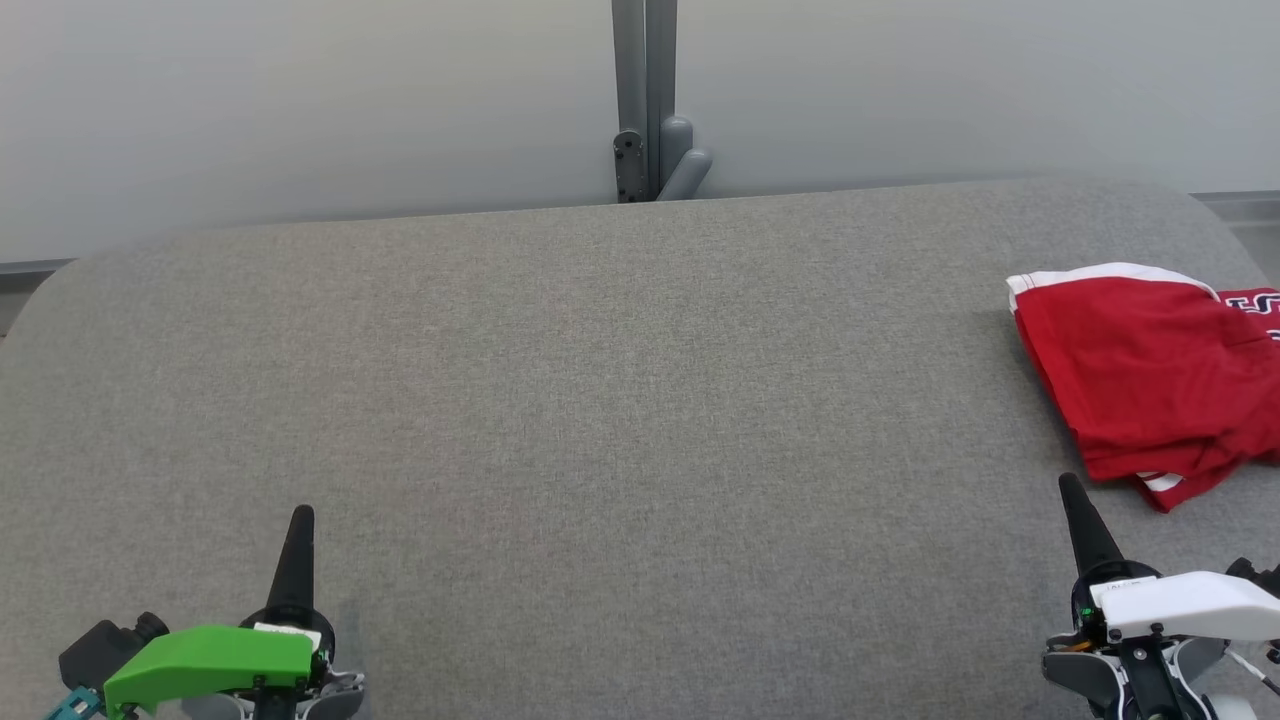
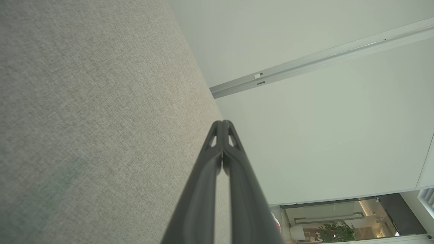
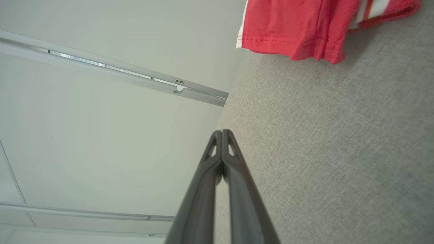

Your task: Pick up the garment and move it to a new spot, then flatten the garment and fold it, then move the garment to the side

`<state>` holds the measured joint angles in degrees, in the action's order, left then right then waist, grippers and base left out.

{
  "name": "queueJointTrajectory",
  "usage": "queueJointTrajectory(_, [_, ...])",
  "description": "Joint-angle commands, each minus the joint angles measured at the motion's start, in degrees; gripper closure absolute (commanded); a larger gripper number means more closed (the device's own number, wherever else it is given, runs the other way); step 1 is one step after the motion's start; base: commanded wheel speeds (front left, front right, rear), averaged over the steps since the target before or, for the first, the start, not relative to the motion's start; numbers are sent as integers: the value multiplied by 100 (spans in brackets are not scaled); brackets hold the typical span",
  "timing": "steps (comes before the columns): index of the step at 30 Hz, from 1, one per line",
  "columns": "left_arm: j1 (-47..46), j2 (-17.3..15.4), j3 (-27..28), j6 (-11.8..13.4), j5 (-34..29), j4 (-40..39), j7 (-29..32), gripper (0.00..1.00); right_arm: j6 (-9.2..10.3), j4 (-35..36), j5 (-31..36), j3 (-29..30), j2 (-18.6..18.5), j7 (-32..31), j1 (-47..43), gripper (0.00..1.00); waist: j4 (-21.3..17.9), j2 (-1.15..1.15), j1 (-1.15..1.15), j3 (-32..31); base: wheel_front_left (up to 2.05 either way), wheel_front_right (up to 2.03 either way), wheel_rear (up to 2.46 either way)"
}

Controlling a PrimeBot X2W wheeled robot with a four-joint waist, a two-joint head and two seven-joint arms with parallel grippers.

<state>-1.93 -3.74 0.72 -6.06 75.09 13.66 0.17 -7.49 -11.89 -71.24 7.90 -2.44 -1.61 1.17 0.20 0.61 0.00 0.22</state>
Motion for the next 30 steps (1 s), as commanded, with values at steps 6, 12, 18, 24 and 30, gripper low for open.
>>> queueJointTrajectory(6, [-174,-39,106,-62,405,-48,114,100,-2,7,-485,-33,-40,-124,153,100,-3,-43,0,-1,0,0,0])
queueJointTrajectory(12, [-206,-35,171,-72,682,-57,192,100,-2,-6,-794,-47,-43,-197,193,100,-6,-46,0,-2,0,0,0])
queueJointTrajectory(18, [-244,-31,228,-95,953,-67,272,100,-2,-18,-1085,-60,-47,-269,231,100,-9,-49,0,-3,0,0,0])
queueJointTrajectory(24, [-277,-27,273,-113,1186,-77,340,100,-2,-28,-1365,-74,-50,-340,277,100,-11,-51,0,-4,0,0,0])
queueJointTrajectory(30, [-286,-22,330,-125,1413,-83,408,100,-1,-38,-1635,-88,-53,-401,305,100,-14,-54,0,-5,0,0,0])
